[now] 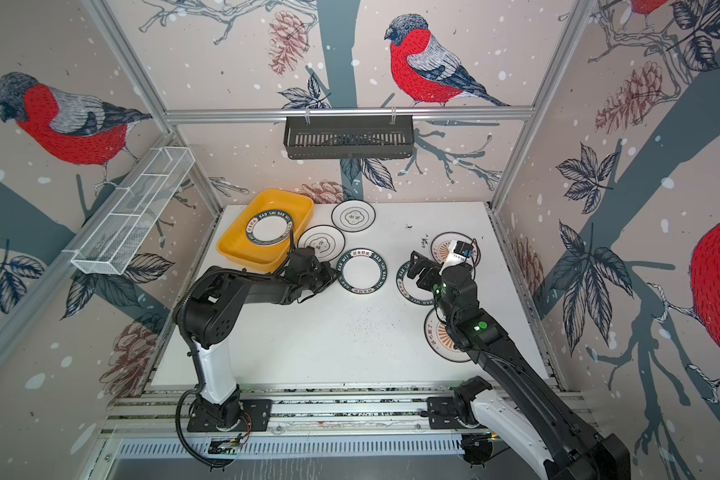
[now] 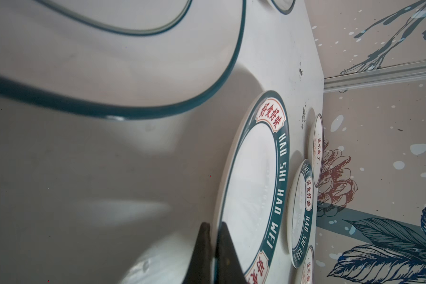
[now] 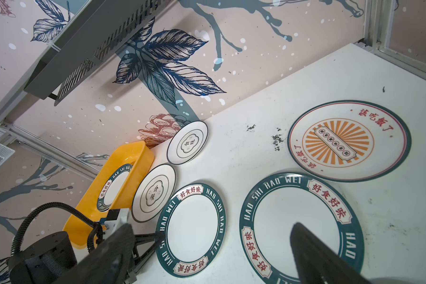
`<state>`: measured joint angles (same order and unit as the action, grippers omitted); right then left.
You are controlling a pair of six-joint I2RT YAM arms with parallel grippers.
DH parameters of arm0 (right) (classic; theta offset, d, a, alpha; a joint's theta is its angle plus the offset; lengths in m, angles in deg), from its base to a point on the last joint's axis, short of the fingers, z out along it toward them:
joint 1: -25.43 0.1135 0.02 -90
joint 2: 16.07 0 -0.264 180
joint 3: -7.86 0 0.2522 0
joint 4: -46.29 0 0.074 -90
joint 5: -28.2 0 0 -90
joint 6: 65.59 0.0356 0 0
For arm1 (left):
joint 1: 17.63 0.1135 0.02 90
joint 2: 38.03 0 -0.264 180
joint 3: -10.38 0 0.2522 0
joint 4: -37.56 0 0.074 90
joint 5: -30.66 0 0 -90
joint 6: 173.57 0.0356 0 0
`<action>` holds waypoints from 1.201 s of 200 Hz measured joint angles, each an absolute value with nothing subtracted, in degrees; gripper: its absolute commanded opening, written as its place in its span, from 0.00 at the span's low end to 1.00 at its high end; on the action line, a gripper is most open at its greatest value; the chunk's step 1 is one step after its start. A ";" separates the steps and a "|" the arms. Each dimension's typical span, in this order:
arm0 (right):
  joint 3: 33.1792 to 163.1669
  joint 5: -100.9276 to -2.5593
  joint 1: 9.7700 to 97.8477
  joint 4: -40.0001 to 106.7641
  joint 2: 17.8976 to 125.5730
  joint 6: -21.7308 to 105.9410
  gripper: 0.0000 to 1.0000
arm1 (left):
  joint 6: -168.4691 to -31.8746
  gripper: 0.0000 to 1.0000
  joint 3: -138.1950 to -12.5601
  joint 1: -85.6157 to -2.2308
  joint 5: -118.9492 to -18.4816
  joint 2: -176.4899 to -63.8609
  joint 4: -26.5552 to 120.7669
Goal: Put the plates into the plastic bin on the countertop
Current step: 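Grip and tilt up the green-rimmed plate with the left gripper while the right approaches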
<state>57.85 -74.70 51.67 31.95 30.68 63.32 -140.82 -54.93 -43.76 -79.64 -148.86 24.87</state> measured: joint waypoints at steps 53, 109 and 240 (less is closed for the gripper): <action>58.66 -74.88 51.67 29.83 28.49 62.56 1.00 | -141.76 0.00 -50.97 -44.73 -80.88 -145.01 25.22; 57.04 -71.77 53.72 29.99 28.18 63.04 1.00 | -139.68 0.00 -47.87 -44.83 -80.95 -136.14 28.50; 55.95 -62.51 67.75 40.50 33.87 60.52 1.00 | -131.38 0.00 -46.21 -42.50 -80.84 -122.41 36.95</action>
